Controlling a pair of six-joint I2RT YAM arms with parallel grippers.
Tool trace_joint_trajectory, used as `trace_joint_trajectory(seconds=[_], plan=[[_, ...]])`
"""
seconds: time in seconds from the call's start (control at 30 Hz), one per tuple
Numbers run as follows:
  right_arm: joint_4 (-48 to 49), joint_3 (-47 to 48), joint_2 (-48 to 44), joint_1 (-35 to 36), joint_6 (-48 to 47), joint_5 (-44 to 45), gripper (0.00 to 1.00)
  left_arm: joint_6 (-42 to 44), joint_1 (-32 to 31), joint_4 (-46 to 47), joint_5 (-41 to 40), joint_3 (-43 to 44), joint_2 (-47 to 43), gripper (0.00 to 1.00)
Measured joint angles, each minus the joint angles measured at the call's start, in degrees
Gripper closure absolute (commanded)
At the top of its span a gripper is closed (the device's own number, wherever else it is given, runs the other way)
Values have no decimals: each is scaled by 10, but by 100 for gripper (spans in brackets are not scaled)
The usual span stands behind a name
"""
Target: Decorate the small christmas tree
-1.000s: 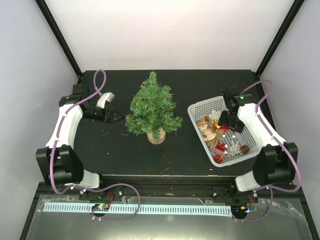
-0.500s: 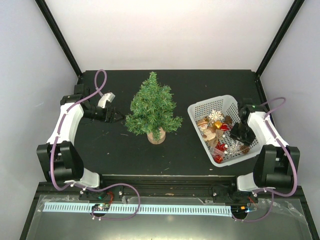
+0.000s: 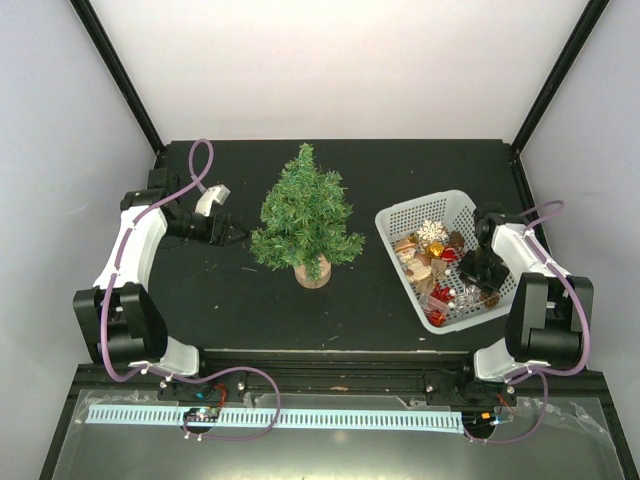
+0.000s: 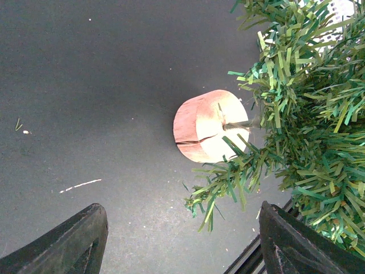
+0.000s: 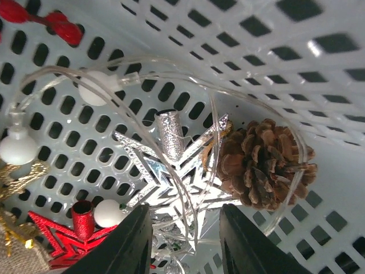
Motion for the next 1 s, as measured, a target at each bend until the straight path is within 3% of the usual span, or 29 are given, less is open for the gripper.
trace_joint_trajectory(seconds=[0.17, 0.33, 0.7, 1.0], plan=[[12, -11, 7, -1, 0, 0, 76, 0, 1, 0, 0, 0, 0, 27], [15, -11, 7, 0, 0, 0, 98, 0, 1, 0, 0, 0, 0, 27], [-19, 22, -37, -1, -1, -16, 99, 7, 3, -15, -3, 38, -4, 26], [-38, 68, -181, -1, 19, -83, 99, 31, 9, -76, -9, 182, -24, 22]])
